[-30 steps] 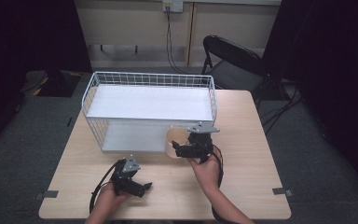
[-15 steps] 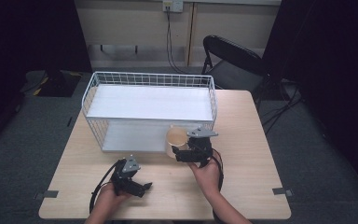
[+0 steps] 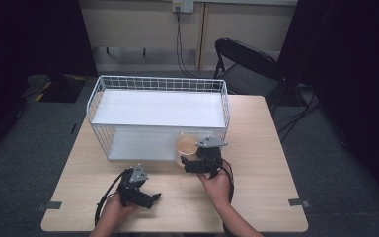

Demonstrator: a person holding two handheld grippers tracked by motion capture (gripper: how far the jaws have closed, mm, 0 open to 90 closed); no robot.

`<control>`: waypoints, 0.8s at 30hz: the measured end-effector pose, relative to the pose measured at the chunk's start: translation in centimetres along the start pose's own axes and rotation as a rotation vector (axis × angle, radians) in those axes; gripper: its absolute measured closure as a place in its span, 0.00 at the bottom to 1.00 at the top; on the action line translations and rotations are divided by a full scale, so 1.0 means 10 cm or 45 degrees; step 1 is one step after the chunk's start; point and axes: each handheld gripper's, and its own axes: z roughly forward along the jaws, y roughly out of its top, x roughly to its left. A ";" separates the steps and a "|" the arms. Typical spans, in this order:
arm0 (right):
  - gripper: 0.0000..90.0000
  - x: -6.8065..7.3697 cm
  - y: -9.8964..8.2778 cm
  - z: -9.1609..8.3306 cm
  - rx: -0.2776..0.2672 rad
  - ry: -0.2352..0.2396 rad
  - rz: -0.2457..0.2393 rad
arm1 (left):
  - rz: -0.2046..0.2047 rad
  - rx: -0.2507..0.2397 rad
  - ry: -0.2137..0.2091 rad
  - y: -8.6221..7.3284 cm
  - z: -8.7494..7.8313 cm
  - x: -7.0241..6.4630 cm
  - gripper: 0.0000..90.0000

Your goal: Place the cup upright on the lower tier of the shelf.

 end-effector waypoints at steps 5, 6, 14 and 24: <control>0.17 0.01 0.01 0.01 0.003 -0.007 -0.006 | -0.001 0.001 0.002 0.00 0.00 0.00 0.00; 0.18 0.01 0.01 0.01 0.001 -0.006 -0.001 | -0.001 0.000 0.002 0.00 0.00 0.00 0.00; 0.19 0.01 0.02 0.01 0.005 -0.021 -0.010 | -0.001 0.001 0.002 0.00 0.00 0.00 0.00; 0.30 0.01 0.01 0.00 -0.004 -0.036 -0.021 | -0.001 0.001 0.002 0.00 0.00 0.00 0.00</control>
